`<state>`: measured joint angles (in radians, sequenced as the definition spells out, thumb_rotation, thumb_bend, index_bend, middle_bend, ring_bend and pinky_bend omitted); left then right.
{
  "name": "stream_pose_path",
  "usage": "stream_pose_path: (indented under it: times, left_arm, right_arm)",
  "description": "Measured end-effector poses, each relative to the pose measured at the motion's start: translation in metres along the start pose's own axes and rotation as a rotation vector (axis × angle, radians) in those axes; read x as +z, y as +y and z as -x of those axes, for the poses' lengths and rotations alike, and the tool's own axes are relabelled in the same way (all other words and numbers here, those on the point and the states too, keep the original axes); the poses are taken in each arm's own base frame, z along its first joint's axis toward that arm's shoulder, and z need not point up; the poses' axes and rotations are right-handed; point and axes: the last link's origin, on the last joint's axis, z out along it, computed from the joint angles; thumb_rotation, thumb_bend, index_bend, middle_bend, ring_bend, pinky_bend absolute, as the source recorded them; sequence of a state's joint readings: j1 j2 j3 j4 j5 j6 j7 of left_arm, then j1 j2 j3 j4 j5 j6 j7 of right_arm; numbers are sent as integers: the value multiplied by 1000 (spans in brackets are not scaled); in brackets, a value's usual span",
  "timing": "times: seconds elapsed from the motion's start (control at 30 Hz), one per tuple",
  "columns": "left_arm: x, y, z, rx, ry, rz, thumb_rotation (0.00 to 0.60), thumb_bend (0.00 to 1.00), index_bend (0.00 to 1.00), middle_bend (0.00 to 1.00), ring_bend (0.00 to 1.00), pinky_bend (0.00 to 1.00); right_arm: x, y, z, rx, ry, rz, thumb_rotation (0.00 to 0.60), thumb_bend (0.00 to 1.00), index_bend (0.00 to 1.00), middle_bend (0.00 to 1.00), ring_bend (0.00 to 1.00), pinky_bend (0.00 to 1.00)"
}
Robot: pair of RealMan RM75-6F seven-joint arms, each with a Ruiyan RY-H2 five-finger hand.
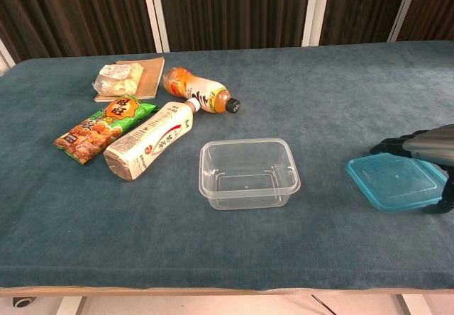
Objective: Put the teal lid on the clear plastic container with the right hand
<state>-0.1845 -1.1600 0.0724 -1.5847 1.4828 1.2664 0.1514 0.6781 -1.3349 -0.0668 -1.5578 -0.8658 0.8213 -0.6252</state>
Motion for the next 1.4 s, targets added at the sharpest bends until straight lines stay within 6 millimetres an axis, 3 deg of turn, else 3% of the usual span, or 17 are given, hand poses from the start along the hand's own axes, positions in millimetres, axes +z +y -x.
stream_pose_path:
  times: [0.13, 0.23, 0.3, 0.4, 0.47, 0.87, 1.07, 1.23, 1.4]
  left_arm:
    - [0, -1, 0, 0, -1, 0, 600, 345, 0, 74, 87, 0]
    - [0, -2, 0, 0, -2, -4, 600, 346, 0, 74, 87, 0]
    - [0, -3, 0, -1, -3, -8, 600, 347, 0, 74, 87, 0]
    - [0, -4, 0, -2, -3, -11, 600, 347, 0, 74, 87, 0]
    - [0, -5, 0, -4, -4, -13, 600, 347, 0, 74, 87, 0]
    - [0, -6, 0, -2, -5, -14, 600, 348, 0, 74, 87, 0]
    - [-1, -7, -2, 3, -2, -17, 600, 347, 0, 74, 87, 0]
    - [-1, -7, -1, 4, 2, -11, 600, 348, 0, 74, 87, 0]
    - [-3, -9, 1, 3, 7, -5, 600, 348, 0, 74, 87, 0]
  right_arm:
    - [3, 1, 1, 7, -12, 7, 600, 160, 37, 0, 0, 0]
    - [5, 0, 2, 11, -15, 8, 600, 157, 276, 24, 0, 0]
    - [6, 0, 1, 14, -6, 8, 600, 151, 484, 114, 16, 4]
    - [6, -1, -1, 1, 23, 9, 600, 152, 718, 255, 130, 62]
    - [6, -1, -1, -9, 47, 10, 600, 152, 799, 318, 194, 101]
    - [-2, 4, -9, 15, 151, 9, 600, 152, 849, 360, 240, 147]
    - [-13, 5, -28, 130, 228, -17, 600, 153, 833, 360, 241, 149]
    - [-30, -8, -47, 299, 259, -82, 600, 152, 797, 360, 240, 149]
    - [-47, -33, -68, 413, 259, -150, 600, 152, 782, 360, 236, 149]
